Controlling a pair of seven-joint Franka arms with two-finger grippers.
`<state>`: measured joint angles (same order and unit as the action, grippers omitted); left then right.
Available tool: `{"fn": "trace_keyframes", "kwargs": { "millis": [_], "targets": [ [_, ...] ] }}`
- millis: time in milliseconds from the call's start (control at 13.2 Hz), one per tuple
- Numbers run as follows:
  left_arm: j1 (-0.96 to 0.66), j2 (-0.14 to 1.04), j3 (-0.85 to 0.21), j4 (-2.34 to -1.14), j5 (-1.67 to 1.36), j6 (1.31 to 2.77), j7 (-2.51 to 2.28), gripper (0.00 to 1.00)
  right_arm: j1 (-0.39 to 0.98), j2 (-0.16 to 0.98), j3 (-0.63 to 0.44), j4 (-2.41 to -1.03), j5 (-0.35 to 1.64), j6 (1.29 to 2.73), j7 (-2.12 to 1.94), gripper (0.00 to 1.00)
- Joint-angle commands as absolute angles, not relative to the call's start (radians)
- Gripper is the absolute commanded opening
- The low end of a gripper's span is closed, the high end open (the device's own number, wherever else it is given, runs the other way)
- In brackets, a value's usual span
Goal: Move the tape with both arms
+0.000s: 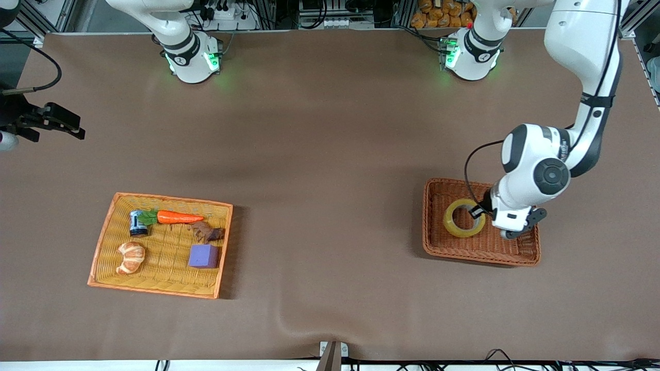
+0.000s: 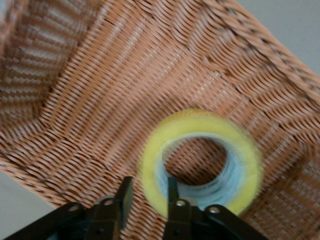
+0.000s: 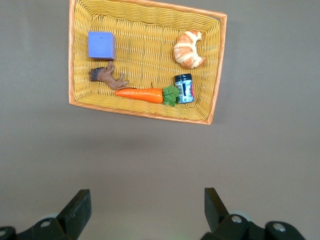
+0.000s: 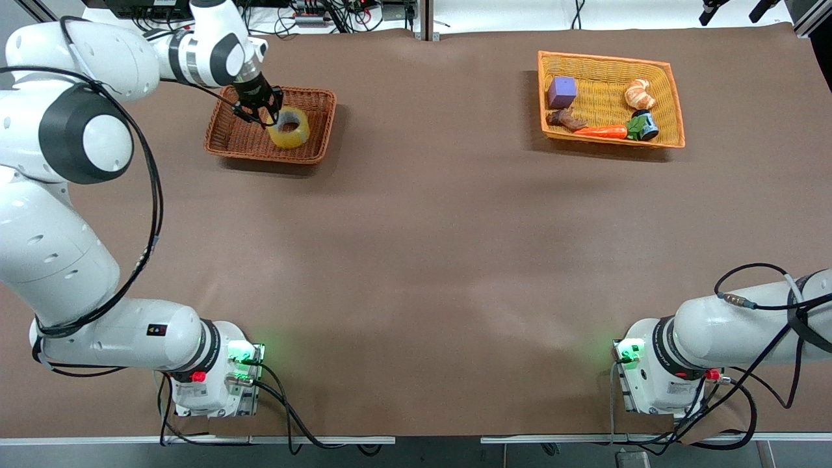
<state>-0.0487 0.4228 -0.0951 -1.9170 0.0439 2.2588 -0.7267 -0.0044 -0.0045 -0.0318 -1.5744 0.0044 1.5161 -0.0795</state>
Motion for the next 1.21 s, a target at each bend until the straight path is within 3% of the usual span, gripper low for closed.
{"fn": "trace_keyframes", "kwargs": {
  "millis": [0,302,679,1132],
  "targets": [
    [-0.035,0.364,-0.110,-1.858,0.057,2.144,-0.719,1.00,0.003,-0.002,-0.037,-1.555,0.003,1.505,-0.074,1.00],
    [-0.049,0.279,-0.164,-1.605,0.061,1.814,-0.713,1.00,0.008,-0.002,-0.035,-1.554,0.003,1.508,-0.074,1.00],
    [-0.023,-0.001,-0.173,-1.598,0.112,1.751,-0.410,1.00,0.006,-0.002,-0.034,-1.554,0.005,1.509,-0.064,1.00],
    [0.101,-0.031,-0.175,-1.600,0.091,1.663,-0.155,1.00,0.005,-0.006,-0.035,-1.540,0.002,1.511,-0.066,1.00]
  ]
}}
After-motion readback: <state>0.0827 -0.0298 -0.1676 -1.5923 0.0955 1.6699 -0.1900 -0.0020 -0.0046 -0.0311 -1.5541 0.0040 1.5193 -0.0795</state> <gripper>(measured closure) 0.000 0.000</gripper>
